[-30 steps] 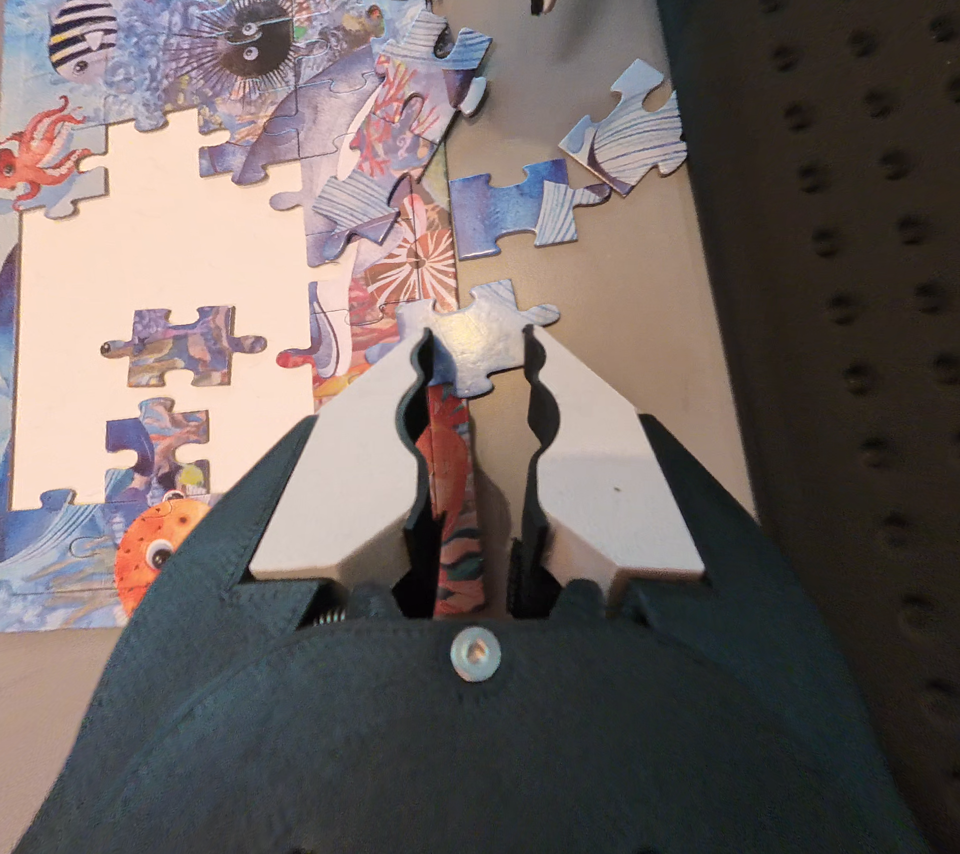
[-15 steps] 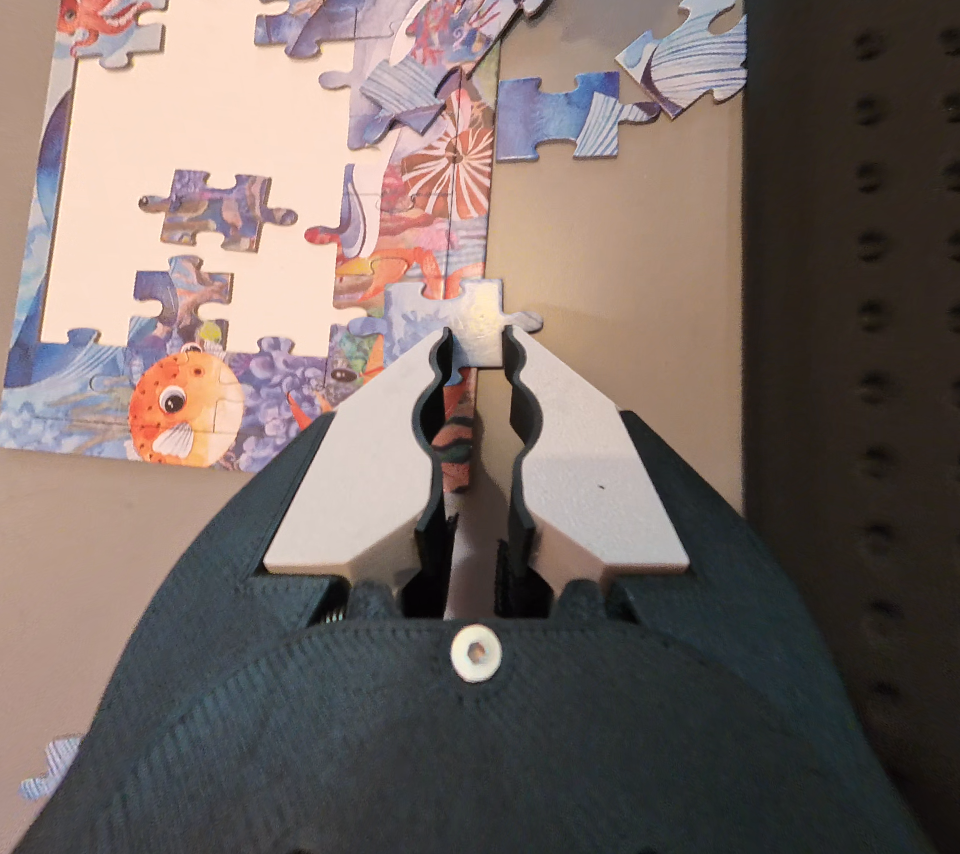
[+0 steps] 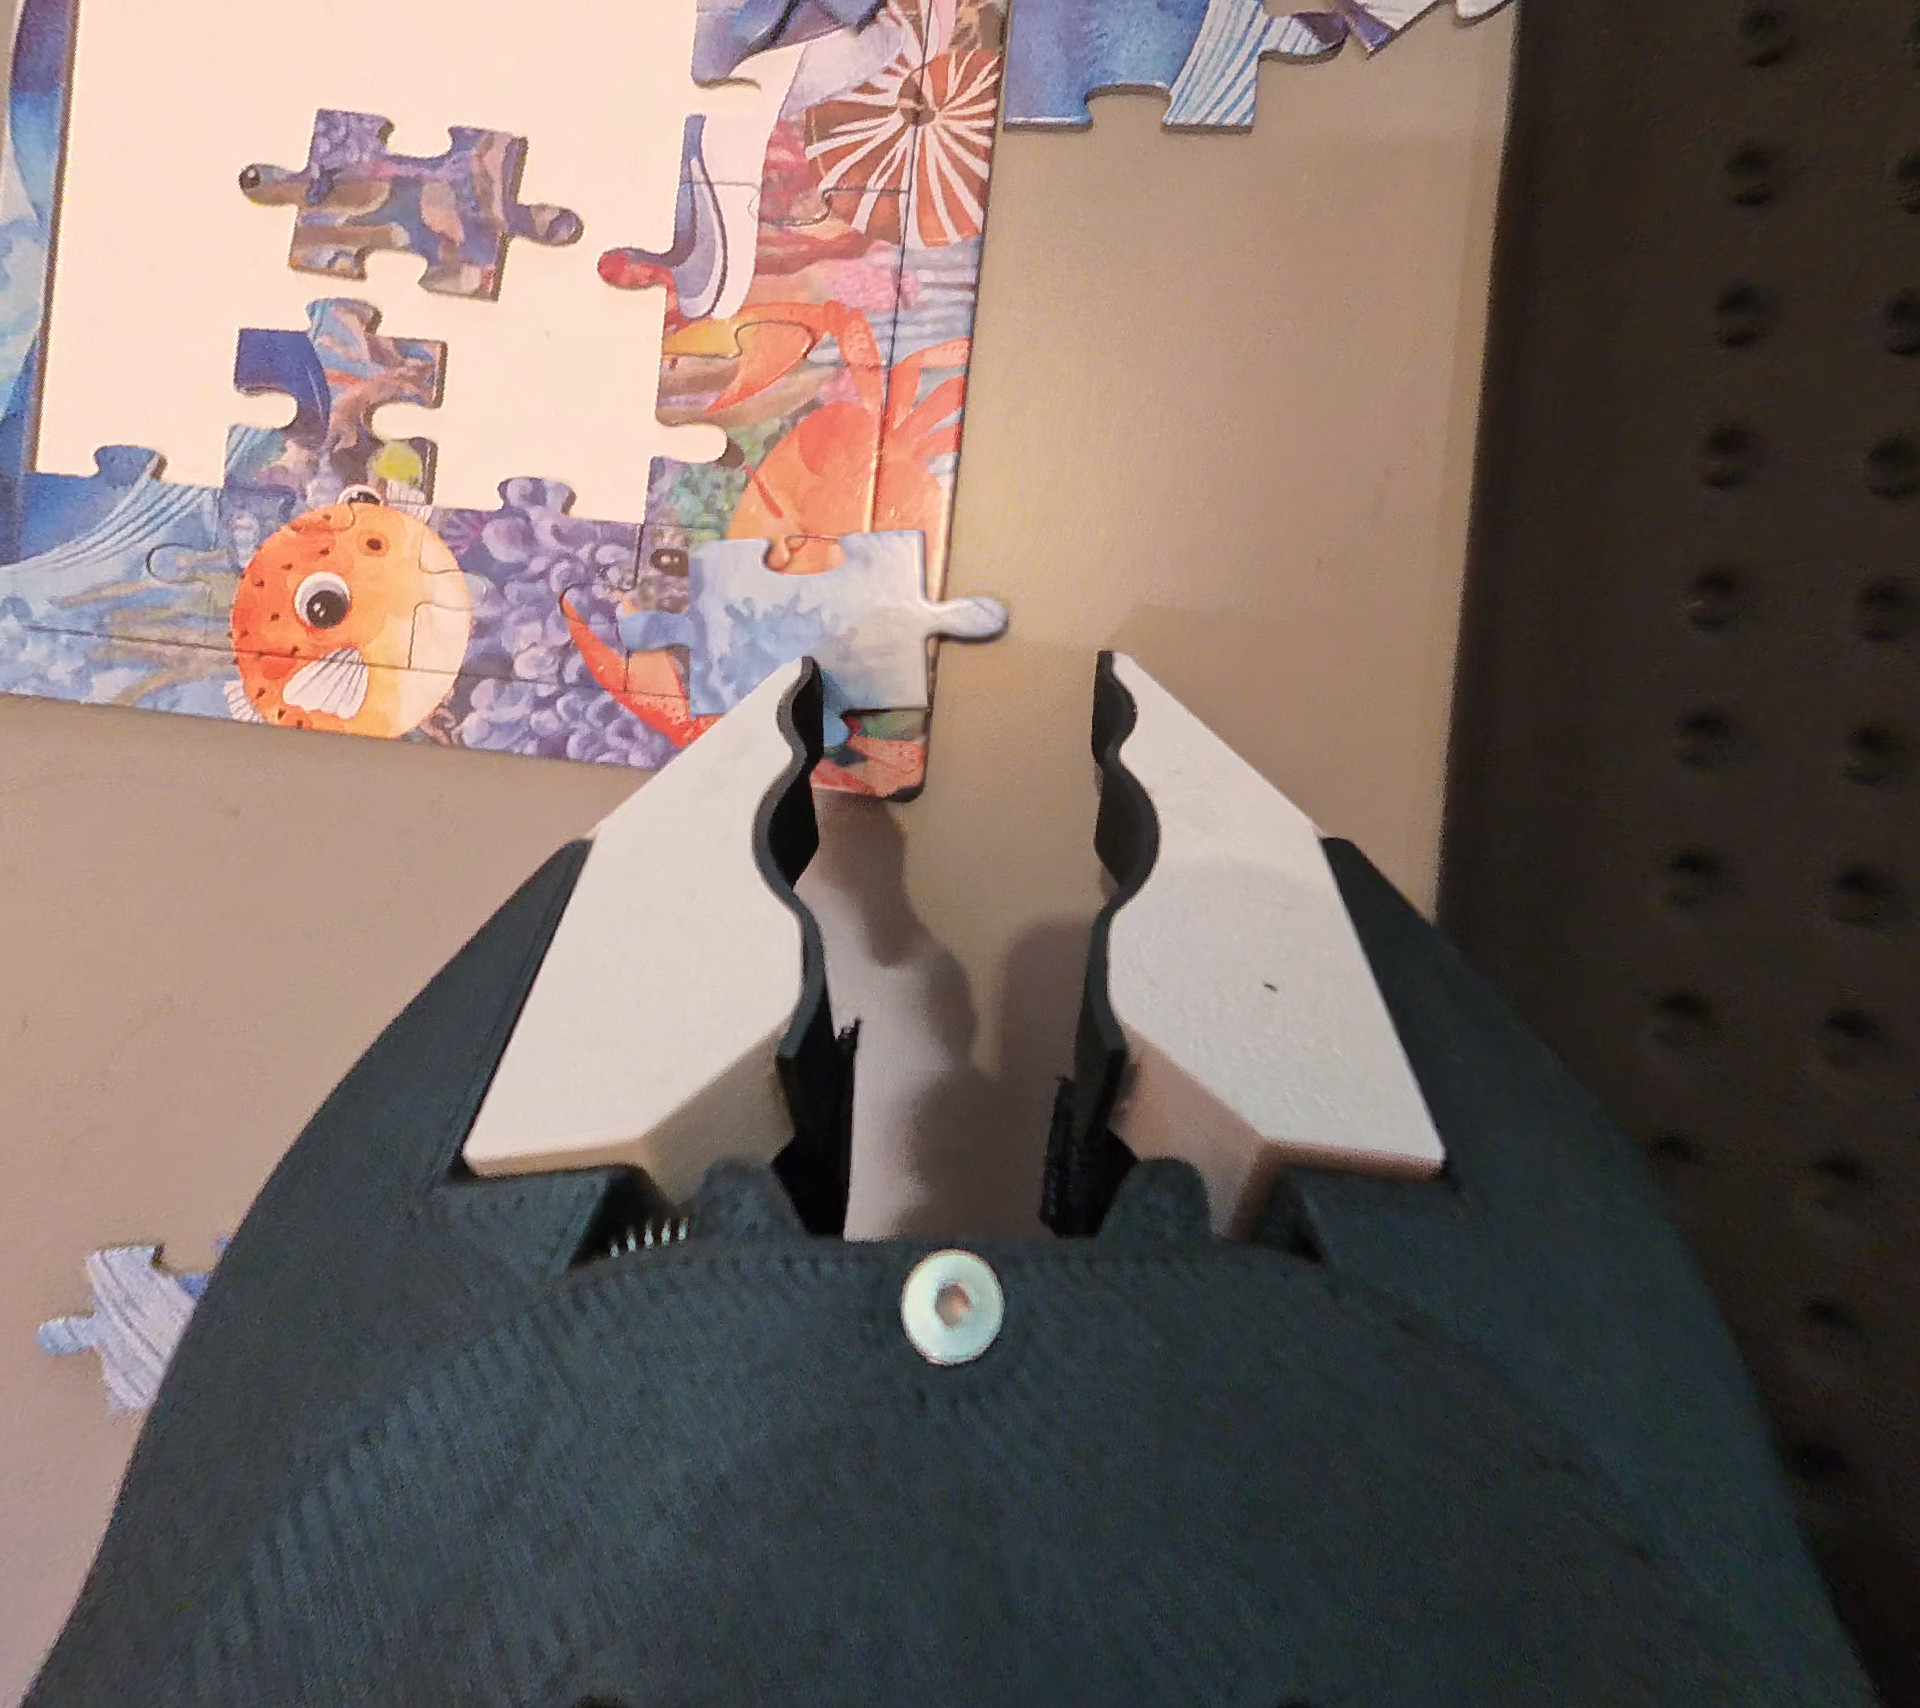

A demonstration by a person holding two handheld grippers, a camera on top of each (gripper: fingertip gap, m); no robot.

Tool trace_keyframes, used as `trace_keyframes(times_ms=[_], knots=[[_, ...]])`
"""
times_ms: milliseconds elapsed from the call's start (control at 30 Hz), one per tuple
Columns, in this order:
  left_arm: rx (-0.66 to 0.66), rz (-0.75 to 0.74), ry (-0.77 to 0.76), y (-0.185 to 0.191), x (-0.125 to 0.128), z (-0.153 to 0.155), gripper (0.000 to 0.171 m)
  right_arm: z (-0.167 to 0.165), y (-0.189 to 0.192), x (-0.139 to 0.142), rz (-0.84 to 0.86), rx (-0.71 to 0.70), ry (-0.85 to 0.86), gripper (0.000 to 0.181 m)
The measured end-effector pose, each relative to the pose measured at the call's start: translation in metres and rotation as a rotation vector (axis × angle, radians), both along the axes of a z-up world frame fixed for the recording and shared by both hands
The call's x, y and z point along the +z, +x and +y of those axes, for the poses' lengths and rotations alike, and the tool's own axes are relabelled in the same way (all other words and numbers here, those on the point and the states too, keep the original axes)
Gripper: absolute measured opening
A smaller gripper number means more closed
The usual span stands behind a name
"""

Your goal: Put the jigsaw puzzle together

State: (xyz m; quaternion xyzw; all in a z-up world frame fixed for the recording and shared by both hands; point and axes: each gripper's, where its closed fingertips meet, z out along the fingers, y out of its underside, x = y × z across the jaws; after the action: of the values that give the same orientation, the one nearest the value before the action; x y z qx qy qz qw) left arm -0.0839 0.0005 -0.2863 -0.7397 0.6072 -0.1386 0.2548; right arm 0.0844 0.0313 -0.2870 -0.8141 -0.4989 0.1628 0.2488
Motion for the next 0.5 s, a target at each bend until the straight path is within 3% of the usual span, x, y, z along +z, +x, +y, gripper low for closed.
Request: trace_keyframes(times_ms=[233, 500], knots=[[0.009, -0.018, 0.013, 0.002, 0.003, 0.004, 0.057, -0.002, 0.014, 0.006, 0.022, -0.021, 0.011, 0.047], [0.077, -0.161, 0.096, 0.019, 0.034, 0.026, 0.063, -0.003, 0.016, 0.032, 0.052, 0.029, 0.112, 0.047]])
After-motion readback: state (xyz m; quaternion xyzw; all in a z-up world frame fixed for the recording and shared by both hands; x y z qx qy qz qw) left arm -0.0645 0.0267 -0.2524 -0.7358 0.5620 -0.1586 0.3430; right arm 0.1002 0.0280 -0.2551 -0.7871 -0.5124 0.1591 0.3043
